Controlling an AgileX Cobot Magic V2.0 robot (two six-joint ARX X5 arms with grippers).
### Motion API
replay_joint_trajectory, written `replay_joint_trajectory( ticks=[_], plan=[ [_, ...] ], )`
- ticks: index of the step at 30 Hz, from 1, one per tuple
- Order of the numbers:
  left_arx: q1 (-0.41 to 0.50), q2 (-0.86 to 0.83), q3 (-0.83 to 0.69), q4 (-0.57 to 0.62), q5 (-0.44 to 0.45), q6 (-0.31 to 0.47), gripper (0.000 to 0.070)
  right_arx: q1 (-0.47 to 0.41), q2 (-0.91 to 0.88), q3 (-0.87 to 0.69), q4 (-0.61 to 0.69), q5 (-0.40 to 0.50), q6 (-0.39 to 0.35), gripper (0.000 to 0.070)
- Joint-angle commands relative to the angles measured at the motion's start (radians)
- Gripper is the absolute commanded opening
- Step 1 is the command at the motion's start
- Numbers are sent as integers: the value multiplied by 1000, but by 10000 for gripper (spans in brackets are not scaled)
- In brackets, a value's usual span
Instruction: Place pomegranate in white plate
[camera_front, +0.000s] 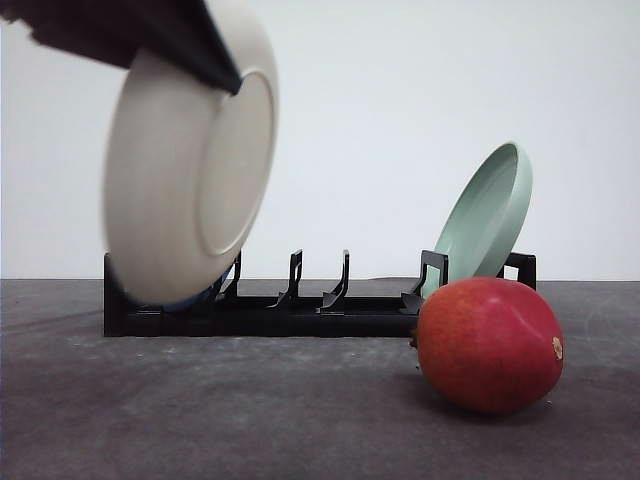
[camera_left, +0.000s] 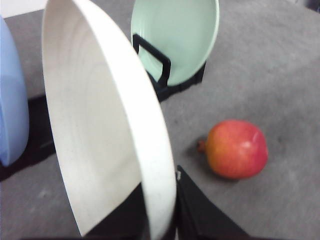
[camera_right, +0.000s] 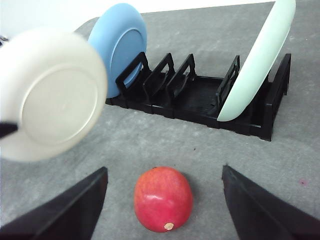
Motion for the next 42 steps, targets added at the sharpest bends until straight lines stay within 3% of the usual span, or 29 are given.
replay_joint_trajectory(
  ticks=[1,12,24,33,36,40,42],
  plan=[
    [-23,4,0,-18,-23,60,10,4,2,16,11,0,10,457],
    [-92,119,1,-188,-39,484,10,4,2,16,11,0,9,458],
    [-133,407,65,-171,-88,761,10,4,2,16,11,0,6,457],
    [-135,567,124,-168,-138,818,17,4,2,16,11,0,2,458],
    [-135,583,126,-172,-138,818,52,4,2,16,11,0,2,457],
    [-135,584,128,-175,-140,803,284,4,2,16,11,0,2,458],
    [-135,584,133,-178,-149,780,353,4,2,16,11,0,1,458]
  ],
)
